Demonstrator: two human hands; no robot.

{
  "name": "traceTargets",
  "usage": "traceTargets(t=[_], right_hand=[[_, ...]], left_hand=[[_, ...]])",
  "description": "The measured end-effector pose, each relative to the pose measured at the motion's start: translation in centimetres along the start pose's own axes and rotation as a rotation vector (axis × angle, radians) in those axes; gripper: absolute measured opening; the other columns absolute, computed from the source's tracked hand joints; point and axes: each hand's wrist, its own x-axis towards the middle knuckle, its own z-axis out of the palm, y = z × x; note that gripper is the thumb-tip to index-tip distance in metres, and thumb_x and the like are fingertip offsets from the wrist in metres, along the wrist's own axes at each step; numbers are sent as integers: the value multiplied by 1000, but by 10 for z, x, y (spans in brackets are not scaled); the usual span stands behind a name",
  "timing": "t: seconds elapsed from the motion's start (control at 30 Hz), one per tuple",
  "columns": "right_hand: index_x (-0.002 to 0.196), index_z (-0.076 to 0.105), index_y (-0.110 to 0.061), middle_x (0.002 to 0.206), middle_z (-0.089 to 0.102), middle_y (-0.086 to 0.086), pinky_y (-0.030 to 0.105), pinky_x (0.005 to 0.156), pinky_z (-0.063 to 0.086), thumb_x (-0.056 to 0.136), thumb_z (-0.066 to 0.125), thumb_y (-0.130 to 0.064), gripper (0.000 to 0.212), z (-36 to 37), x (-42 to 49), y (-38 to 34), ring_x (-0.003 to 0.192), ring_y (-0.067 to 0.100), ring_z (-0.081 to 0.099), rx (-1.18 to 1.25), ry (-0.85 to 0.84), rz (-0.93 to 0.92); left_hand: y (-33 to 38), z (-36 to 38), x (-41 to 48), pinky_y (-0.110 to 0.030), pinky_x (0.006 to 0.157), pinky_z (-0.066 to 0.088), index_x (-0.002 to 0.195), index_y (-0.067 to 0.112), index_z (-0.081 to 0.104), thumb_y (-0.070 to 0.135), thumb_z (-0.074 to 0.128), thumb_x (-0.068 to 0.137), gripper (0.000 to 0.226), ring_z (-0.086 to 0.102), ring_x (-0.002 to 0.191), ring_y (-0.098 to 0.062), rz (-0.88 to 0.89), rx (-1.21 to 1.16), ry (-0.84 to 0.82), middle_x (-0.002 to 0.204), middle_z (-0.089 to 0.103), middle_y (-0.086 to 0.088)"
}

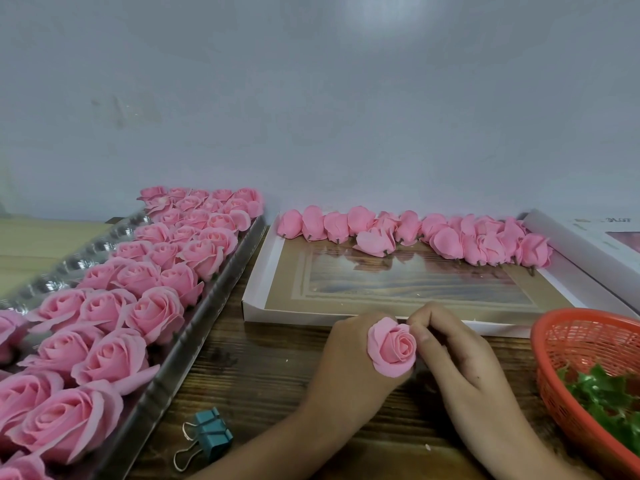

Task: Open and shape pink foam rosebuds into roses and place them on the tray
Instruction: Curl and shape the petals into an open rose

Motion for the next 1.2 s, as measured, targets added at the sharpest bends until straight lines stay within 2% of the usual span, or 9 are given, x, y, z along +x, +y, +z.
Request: traceTargets(t=[0.17, 0.4, 0.5, 0.57, 0.7, 0.77, 0.9, 1.03, 1.2], right_hand=[[69, 49, -21, 66, 50, -1, 21, 58, 38, 99, 48, -32, 33, 2, 1, 1, 61, 6, 46, 47, -1, 17], [69, 50, -18, 64, 49, 1, 33, 59, 36, 92, 52, -31, 26, 2, 1, 5, 62, 9, 43, 7, 5, 44], [70, 50, -14, 66, 49, 8, 27, 56, 33, 96, 54, -35, 33, 2, 1, 7, 60, 6, 41, -43, 16, 31], [72, 51, -17, 67, 49, 8, 23, 56, 33, 93, 54, -32, 26, 2, 1, 6, 60, 6, 41, -49, 38, 21], [82, 55, -28, 77, 55, -3, 20, 65, 41, 94, 52, -27, 12, -1, 1, 0, 72, 12, 52, -31, 121, -103], [88, 59, -29, 84, 57, -5, 20, 70, 43, 94, 51, -30, 11, -1, 0, -4, 78, 15, 56, -18, 104, -175], [90, 65, -24, 86, 56, -4, 22, 71, 43, 90, 60, -29, 8, 0, -1, -8, 78, 16, 56, -90, 36, -262], [91, 65, -23, 88, 55, -7, 19, 73, 43, 84, 66, -29, 10, 0, -1, -8, 82, 17, 57, -131, 36, -269], [92, 65, -24, 91, 57, -10, 14, 74, 42, 78, 75, -18, 18, 2, -1, -6, 86, 14, 58, -165, 21, -262]], left_hand=[[1, -3, 1, -9, 55, 34, 61, 29, 48, 17, 74, 74, 32, 46, 57, -1, -21, -22, -35, 57, 48, 15], [-1, -1, -1, -6, 52, 32, 55, 36, 41, 15, 74, 73, 44, 47, 55, 1, -13, -21, -5, 52, 47, 18], [-1, -2, 1, -6, 53, 33, 54, 38, 41, 13, 75, 72, 46, 48, 56, 2, -5, -33, 13, 53, 50, 25], [-1, -2, 1, -5, 55, 34, 56, 37, 42, 14, 75, 71, 44, 49, 57, 4, 9, -21, 17, 53, 49, 23], [-1, -2, 0, -6, 57, 37, 64, 32, 50, 15, 75, 72, 32, 51, 61, 3, 24, -24, -7, 57, 48, 19], [-1, -1, -1, -6, 56, 36, 60, 36, 46, 18, 74, 73, 36, 50, 60, 3, 10, -24, -4, 56, 48, 19], [3, 0, 2, -8, 54, 34, 57, 28, 45, 26, 58, 73, 21, 46, 57, 1, -28, -88, -33, 52, 46, 17], [-2, 0, 3, -4, 53, 34, 53, 35, 38, 13, 63, 79, 43, 48, 56, 8, -40, -43, -53, 49, 42, 17], [-3, 1, 0, -5, 52, 35, 52, 37, 41, 7, 61, 80, 46, 49, 56, 7, -72, -137, -58, 52, 50, 25]])
